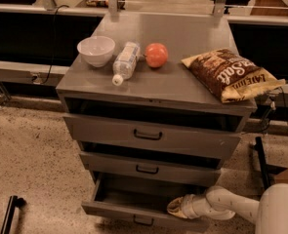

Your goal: Open bottom drawer

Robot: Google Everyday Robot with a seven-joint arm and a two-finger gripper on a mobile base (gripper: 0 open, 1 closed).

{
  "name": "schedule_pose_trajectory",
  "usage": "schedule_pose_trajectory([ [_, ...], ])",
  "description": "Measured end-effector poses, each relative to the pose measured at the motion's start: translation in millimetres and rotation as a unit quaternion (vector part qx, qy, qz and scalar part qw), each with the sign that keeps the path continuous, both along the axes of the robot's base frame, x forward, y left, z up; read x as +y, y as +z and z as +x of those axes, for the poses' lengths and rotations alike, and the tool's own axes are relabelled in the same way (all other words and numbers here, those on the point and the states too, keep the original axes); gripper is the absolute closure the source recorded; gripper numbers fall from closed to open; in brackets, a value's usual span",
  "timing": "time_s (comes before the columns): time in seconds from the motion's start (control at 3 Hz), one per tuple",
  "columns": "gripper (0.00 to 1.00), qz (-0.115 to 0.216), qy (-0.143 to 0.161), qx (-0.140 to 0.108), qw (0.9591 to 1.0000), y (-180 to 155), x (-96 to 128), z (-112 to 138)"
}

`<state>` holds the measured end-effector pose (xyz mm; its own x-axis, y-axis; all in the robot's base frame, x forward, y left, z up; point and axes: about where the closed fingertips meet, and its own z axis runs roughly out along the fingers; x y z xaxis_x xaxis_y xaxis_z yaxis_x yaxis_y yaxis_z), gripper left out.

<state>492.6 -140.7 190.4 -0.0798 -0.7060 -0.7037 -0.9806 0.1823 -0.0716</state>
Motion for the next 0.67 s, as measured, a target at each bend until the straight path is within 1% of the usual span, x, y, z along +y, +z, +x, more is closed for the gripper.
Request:
schedule_pose_trajectory([
  [0.33,1.00,-0.006,0.014,0.016,0.9998,-2.4,-1.4,-6.0],
  [0.67,1.00,-0.011,0.046,0.038,0.9981,7.9,-0.4,-28.0],
])
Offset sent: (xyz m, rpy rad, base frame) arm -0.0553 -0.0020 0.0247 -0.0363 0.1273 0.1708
